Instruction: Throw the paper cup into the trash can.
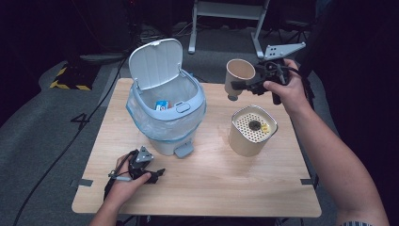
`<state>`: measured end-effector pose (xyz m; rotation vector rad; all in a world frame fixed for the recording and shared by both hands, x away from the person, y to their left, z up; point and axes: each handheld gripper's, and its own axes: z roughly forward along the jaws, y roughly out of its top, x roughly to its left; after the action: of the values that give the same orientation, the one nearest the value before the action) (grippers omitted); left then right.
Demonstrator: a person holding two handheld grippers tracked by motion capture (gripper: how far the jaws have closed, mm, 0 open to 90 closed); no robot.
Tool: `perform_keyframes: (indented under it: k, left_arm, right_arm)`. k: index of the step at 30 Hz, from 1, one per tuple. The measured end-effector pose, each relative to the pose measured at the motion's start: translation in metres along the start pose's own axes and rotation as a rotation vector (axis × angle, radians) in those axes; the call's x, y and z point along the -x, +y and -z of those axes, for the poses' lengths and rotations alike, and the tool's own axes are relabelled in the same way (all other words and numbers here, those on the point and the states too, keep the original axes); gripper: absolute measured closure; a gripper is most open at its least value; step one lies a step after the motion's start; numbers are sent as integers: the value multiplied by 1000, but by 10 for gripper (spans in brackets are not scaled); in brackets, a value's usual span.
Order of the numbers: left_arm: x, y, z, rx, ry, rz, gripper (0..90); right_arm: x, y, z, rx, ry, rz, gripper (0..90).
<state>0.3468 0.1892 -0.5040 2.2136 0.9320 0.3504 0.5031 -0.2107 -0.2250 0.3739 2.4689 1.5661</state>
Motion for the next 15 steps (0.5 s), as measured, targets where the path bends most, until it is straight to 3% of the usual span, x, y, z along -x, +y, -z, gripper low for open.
perform_keyframes:
  k: [15]
  left_arm:
    - [0, 0, 0, -1, -3, 2, 191]
  right_arm:
    - [-5, 43, -54, 52, 55, 16, 292]
